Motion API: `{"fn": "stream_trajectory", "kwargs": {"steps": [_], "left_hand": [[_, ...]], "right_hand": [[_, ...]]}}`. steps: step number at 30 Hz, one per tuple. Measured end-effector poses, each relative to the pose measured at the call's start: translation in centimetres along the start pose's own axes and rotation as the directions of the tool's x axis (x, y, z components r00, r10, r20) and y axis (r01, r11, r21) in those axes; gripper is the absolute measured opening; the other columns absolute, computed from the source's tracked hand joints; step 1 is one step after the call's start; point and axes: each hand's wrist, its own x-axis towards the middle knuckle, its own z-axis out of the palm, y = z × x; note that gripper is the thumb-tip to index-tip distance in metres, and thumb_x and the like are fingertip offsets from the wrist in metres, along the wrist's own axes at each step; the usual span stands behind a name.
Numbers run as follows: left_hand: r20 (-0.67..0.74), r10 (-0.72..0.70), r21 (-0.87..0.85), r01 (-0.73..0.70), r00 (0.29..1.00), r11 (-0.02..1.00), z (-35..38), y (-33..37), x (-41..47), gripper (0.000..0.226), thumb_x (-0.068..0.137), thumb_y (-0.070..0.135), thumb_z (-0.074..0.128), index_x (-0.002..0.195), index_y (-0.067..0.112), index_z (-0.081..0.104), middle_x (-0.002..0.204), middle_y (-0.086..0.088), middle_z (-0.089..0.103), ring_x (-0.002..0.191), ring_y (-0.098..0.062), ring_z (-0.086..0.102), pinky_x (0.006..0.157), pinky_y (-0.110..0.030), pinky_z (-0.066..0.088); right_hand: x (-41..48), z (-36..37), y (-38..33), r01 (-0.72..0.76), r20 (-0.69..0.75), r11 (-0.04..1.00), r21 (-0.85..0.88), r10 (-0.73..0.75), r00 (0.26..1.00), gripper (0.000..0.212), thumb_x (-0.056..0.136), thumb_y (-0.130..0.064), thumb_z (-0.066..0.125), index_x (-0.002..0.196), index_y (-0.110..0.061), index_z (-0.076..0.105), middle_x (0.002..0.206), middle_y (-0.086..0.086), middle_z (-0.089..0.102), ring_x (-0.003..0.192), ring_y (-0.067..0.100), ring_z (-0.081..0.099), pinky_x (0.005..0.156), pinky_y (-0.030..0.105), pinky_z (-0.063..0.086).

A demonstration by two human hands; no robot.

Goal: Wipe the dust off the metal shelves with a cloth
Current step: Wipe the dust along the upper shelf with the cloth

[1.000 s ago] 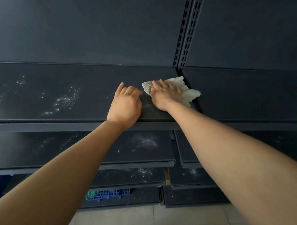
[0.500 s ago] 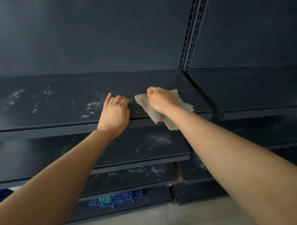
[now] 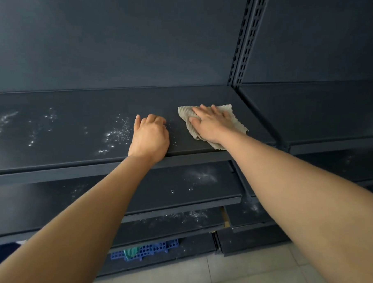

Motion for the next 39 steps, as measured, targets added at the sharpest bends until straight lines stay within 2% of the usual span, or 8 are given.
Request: {"fn": "stream_trajectory", "kwargs": {"steps": [8,15,19,21,26,30,35,39], "left_hand": [[-0.001,-0.080,0.052,0.080,0.997,0.995,0.3,0.1,0.4,0.035,0.094,0.017,0.032,0.120,0.006,0.053,0.120,-0.011,0.054,0.116,-0.027,0.045,0.116,-0.041,0.009],[-0.175,-0.049,0.029,0.055,0.983,0.998,0.1,0.5,-0.3,0.028,0.087,0.008,0.039,0.108,0.001,0.056,0.108,-0.016,0.059,0.107,-0.031,0.050,0.115,-0.039,0.015],[-0.194,-0.028,0.022,0.033,0.981,0.999,0.1,0.5,-0.5,0.024,0.084,0.005,0.041,0.101,0.000,0.058,0.100,-0.020,0.059,0.102,-0.036,0.051,0.114,-0.039,0.019],[-0.194,-0.034,0.026,0.040,0.980,0.999,0.0,0.4,-0.6,0.025,0.085,0.004,0.041,0.103,-0.001,0.058,0.102,-0.021,0.059,0.103,-0.037,0.051,0.114,-0.040,0.019],[-0.179,-0.033,0.061,0.045,0.983,0.997,0.0,0.4,-0.9,0.028,0.087,0.003,0.041,0.108,-0.004,0.058,0.105,-0.023,0.060,0.105,-0.038,0.051,0.115,-0.039,0.016],[-0.162,-0.012,0.070,0.024,0.987,0.997,-0.1,0.6,-0.9,0.026,0.086,0.002,0.041,0.104,-0.004,0.059,0.099,-0.023,0.061,0.100,-0.040,0.052,0.115,-0.040,0.016],[-0.175,0.053,0.069,-0.042,0.983,0.997,-0.8,-0.4,-2.0,0.026,0.088,0.003,0.041,0.106,-0.002,0.059,0.098,-0.019,0.061,0.099,-0.035,0.053,0.116,-0.040,0.012],[-0.194,0.040,0.072,-0.026,0.980,0.997,-2.4,-2.9,-3.1,0.029,0.087,0.002,0.039,0.107,-0.002,0.059,0.101,-0.018,0.062,0.102,-0.035,0.053,0.116,-0.040,0.012]], "right_hand": [[4.4,0.1,-1.2,0.026,-0.029,0.999,-0.025,-0.027,0.999,0.055,0.099,-0.043,0.013,0.153,-0.030,0.012,0.161,-0.004,0.007,0.148,0.025,0.003,0.118,0.048,0.003],[4.0,0.5,-4.1,0.055,-0.015,0.998,-0.036,-0.055,0.998,0.055,0.099,-0.043,0.014,0.152,-0.031,0.011,0.162,-0.005,0.005,0.148,0.026,-0.001,0.117,0.050,0.001],[1.9,0.7,-4.3,0.127,-0.020,0.992,-0.015,-0.128,0.992,0.056,0.099,-0.048,0.017,0.152,-0.033,0.013,0.161,-0.005,0.006,0.148,0.025,-0.001,0.117,0.051,0.000],[0.9,0.6,-3.4,0.143,-0.031,0.990,0.000,-0.143,0.989,0.056,0.099,-0.050,0.019,0.152,-0.033,0.015,0.161,-0.005,0.008,0.148,0.024,0.002,0.118,0.051,0.001],[-1.1,0.1,1.5,0.061,-0.064,0.998,-0.001,-0.061,0.996,0.057,0.097,-0.051,0.018,0.152,-0.034,0.018,0.161,-0.006,0.013,0.148,0.022,0.008,0.118,0.048,0.007],[-2.3,-0.4,4.1,-0.050,-0.041,0.999,0.002,0.050,0.998,0.057,0.097,-0.049,0.016,0.152,-0.035,0.014,0.161,-0.006,0.009,0.148,0.022,0.004,0.118,0.048,0.006],[-2.9,-0.1,1.5,-0.114,-0.062,0.993,-0.014,0.113,0.992,0.055,0.099,-0.041,0.014,0.153,-0.029,0.012,0.161,-0.001,0.008,0.148,0.027,0.003,0.118,0.050,0.005],[-3.1,0.5,-3.1,-0.076,-0.049,0.997,-0.023,0.075,0.996,0.055,0.100,-0.041,0.014,0.153,-0.027,0.010,0.162,0.000,0.005,0.148,0.028,0.001,0.118,0.051,0.003]]}}
